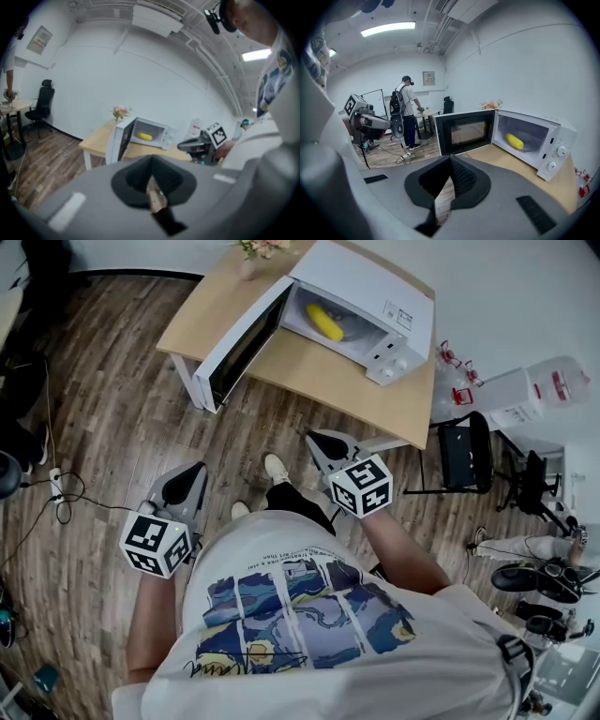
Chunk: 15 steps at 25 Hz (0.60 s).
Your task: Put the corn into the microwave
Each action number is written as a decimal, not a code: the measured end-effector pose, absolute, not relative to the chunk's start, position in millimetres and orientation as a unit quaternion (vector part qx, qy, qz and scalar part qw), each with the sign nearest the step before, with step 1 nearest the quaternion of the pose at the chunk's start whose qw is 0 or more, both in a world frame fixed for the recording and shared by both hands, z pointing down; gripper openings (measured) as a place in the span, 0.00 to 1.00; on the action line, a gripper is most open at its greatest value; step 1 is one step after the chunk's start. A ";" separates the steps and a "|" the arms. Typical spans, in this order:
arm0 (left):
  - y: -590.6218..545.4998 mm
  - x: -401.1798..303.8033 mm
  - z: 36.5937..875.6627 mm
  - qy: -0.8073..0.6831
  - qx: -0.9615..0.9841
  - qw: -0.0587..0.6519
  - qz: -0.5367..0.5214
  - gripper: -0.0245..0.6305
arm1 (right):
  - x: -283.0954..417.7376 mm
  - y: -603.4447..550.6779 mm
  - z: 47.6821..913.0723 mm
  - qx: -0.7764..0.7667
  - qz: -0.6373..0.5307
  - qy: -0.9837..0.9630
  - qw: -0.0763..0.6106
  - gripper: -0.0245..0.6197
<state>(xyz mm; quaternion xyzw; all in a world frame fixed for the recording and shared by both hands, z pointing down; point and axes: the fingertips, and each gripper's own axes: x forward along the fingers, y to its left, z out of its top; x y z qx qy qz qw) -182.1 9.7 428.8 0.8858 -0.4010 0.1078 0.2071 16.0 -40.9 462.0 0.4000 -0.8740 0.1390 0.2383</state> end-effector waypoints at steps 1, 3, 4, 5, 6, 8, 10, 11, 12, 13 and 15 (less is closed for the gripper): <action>8.7 -182.3 428.7 -0.402 0.885 0.207 0.108 0.05 | 15.4 -43.1 461.7 0.399 0.138 -0.875 0.238 0.05; 6.2 -182.3 428.1 -0.404 0.884 0.207 0.109 0.05 | 15.0 -47.6 461.0 0.397 0.137 -0.876 0.238 0.05; 4.6 -182.0 427.7 -0.404 0.884 0.207 0.109 0.05 | 15.4 -50.0 460.7 0.397 0.137 -0.876 0.237 0.05; 2.9 -181.6 427.4 -0.405 0.884 0.207 0.110 0.05 | 16.1 -52.4 460.6 0.397 0.137 -0.876 0.237 0.05; 1.0 -181.1 427.1 -0.406 0.883 0.208 0.110 0.05 | 17.0 -54.8 460.7 0.397 0.137 -0.876 0.236 0.05; -3.5 -179.4 426.8 -0.407 0.883 0.208 0.111 0.05 | 19.4 -60.1 461.2 0.397 0.138 -0.877 0.234 0.05; -8.8 -176.2 426.7 -0.407 0.882 0.208 0.112 0.05 | 23.2 -66.4 462.0 0.398 0.139 -0.877 0.232 0.05; -11.9 -174.0 426.8 -0.407 0.882 0.208 0.113 0.05 | 25.6 -70.0 462.3 0.398 0.140 -0.877 0.231 0.05; -15.0 -171.8 426.9 -0.408 0.882 0.208 0.113 0.05 | 28.1 -73.9 462.6 0.399 0.140 -0.876 0.231 0.05; -18.2 -169.4 427.0 -0.408 0.882 0.208 0.114 0.05 | 30.8 -77.9 462.8 0.399 0.140 -0.876 0.230 0.05; -24.4 -164.8 427.5 -0.407 0.882 0.208 0.116 0.05 | 36.2 -85.6 463.6 0.401 0.141 -0.876 0.229 0.05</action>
